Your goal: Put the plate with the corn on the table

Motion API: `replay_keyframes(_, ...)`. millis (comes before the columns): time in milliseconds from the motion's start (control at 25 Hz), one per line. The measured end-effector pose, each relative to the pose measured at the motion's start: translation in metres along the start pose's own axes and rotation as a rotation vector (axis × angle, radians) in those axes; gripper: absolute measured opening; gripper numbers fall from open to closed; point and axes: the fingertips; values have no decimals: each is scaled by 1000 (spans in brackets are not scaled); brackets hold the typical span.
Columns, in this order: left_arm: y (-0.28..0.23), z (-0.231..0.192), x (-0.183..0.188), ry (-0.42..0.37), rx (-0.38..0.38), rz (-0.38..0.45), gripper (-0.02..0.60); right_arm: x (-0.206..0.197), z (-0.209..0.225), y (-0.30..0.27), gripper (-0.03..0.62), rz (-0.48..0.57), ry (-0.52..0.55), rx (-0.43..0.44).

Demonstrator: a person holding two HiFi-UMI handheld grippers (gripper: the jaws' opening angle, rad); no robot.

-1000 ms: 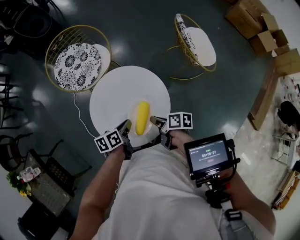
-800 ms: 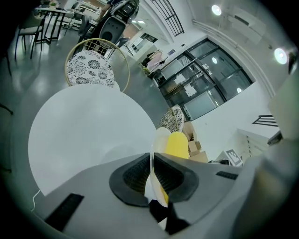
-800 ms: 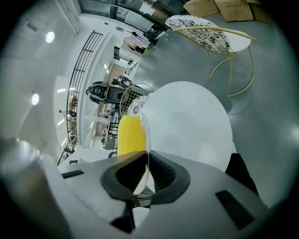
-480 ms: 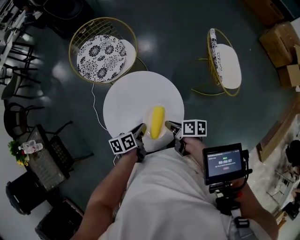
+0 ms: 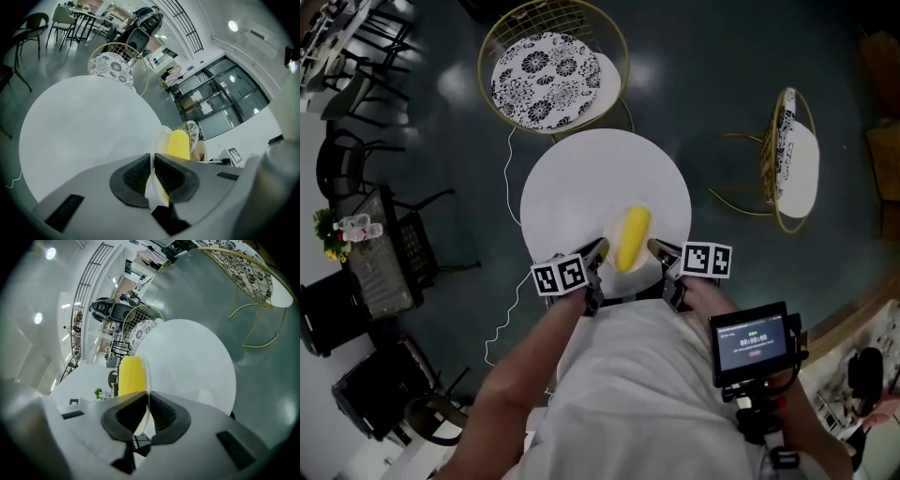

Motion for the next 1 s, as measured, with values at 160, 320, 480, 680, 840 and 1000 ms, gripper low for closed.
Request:
replay_keyframes(160,5,-11,-4,46,27,44,35,-3,1,-10,32,-53,37,4)
replay_keyframes(320,7,-29,-10,100,64,93,35,-6,5,-28,32,-113,73,7)
replay_keyframes(480,9,-44,-11,151,91,146,34,-5,7,-46,32,-166,109,19)
replay_keyframes(680,2,-60,2,169,115,202,35,3,6,-71,32,-198,149,25)
replay_keyframes(840,-4,-72,8,167,140,233,35,6,12,-87,32,-204,160,8)
replay_keyframes(1000,-8,-83,10,183,174,254,35,8,15,-100,32,-223,185,-9)
Point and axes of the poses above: the fingertips, and each gripper's own axes: y backward along the fingers, z to its right, x out of its top, and after that the axes turned 7 degrees about z, right-handed
